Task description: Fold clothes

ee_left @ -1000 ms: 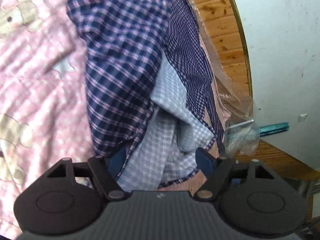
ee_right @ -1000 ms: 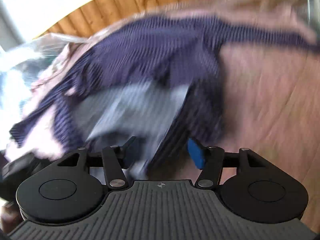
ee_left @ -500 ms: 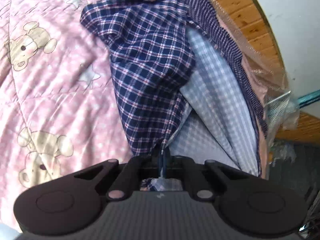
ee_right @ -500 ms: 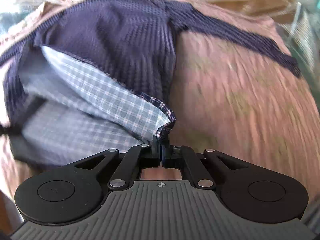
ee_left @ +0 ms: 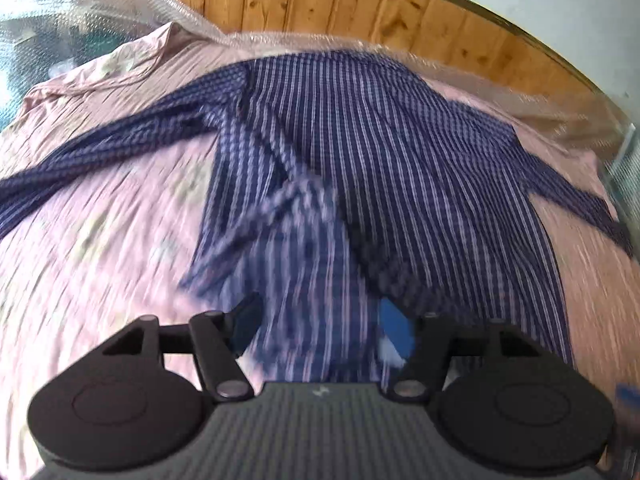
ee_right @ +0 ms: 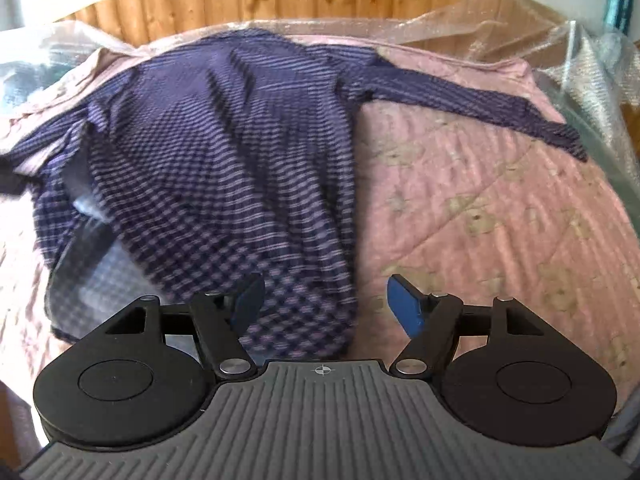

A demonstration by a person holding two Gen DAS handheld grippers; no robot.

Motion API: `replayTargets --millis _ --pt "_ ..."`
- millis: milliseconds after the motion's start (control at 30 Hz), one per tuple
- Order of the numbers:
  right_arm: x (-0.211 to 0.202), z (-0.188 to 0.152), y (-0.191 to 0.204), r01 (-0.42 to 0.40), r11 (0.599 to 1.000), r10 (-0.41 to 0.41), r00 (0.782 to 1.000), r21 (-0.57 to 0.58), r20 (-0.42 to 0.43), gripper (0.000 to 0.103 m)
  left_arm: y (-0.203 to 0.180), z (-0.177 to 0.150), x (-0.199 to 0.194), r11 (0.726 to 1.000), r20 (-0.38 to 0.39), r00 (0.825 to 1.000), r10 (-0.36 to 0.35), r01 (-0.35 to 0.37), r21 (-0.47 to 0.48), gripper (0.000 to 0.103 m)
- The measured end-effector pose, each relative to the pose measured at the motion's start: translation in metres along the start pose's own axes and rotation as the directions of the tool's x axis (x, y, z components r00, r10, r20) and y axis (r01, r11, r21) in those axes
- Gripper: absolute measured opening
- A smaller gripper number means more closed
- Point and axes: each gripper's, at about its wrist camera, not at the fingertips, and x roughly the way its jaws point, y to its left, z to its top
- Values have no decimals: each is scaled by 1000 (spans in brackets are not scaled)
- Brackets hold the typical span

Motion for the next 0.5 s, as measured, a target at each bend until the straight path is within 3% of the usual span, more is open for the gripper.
replayTargets --millis 33,67,167,267,367,433,500 --pt "0 -2 8 -4 1000 4 1000 -15 2 71 4 2 6 1000 -23 1000 8 -8 -3 41" --pt "-1 -5 15 -4 999 5 1000 -34 9 71 9 3 12 1000 -48 999 -1 1 -13 4" --pt "-10 -13 29 22 995 -18 999 -101 45 71 36 -4 -13 998 -31 999 -39 38 -55 1" --pt "-20 -20 40 9 988 5 996 -157 87 67 77 -34 -52 991 -56 997 -52 45 -128 1" --pt "-32 -21 67 -176 954 202 976 -241 86 62 113 -77 -78 983 -106 994 -35 16 -181 5" --pt "-33 -23 97 -293 899 326 944 -326 51 62 127 -94 -79 974 -128 992 4 -33 -222 8" --pt "-28 -26 129 -357 837 397 918 -414 12 61 140 -99 -77 960 -121 993 -6 -28 -278 13"
